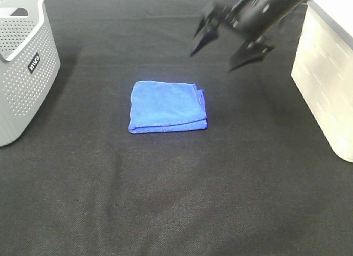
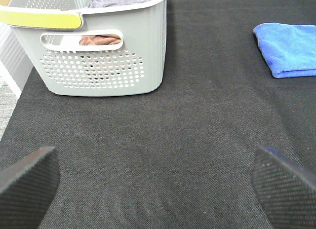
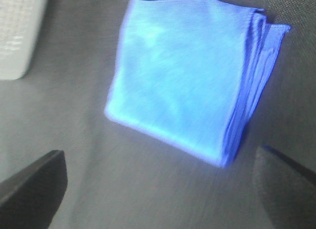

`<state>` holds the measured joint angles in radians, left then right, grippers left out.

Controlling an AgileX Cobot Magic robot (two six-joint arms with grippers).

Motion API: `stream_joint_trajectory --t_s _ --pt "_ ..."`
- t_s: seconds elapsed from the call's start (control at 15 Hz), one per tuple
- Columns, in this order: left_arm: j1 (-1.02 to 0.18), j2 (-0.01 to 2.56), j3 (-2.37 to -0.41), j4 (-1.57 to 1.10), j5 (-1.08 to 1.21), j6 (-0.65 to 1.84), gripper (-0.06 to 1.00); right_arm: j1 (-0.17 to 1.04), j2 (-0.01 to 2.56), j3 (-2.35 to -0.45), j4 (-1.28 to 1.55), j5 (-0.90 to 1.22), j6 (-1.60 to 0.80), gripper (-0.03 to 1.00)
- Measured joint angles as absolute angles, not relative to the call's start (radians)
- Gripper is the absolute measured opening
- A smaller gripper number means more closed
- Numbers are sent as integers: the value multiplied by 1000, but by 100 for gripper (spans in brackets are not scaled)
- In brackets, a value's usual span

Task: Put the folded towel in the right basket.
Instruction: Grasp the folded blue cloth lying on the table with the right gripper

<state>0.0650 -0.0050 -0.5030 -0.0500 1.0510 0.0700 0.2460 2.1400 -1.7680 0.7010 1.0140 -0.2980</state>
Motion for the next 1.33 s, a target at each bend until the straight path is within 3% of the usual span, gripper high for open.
stream_joint_trajectory --t_s 0.33,0.73,0.93,1.07,1.13,1.27,1.33 --pt "65 -5 -503 -50 1051 70 99 210 2497 -2113 722 1135 -227 97" --pt "65 -5 -503 -50 1051 70 99 199 2604 -2167 742 1175 -217 96" --pt "65 -5 -503 -50 1051 70 99 248 2634 -2185 773 1177 -218 94" --pt "65 -5 -503 -49 1051 70 99 346 2657 -2196 808 1162 -218 82" --pt "65 -5 -503 -49 1051 70 99 374 2663 -2196 808 1149 -218 70" --pt "65 -5 -503 -49 1051 70 99 387 2678 -2193 803 1135 -218 35" --pt "65 -5 -503 -49 1051 70 99 387 2678 -2193 803 1135 -218 35"
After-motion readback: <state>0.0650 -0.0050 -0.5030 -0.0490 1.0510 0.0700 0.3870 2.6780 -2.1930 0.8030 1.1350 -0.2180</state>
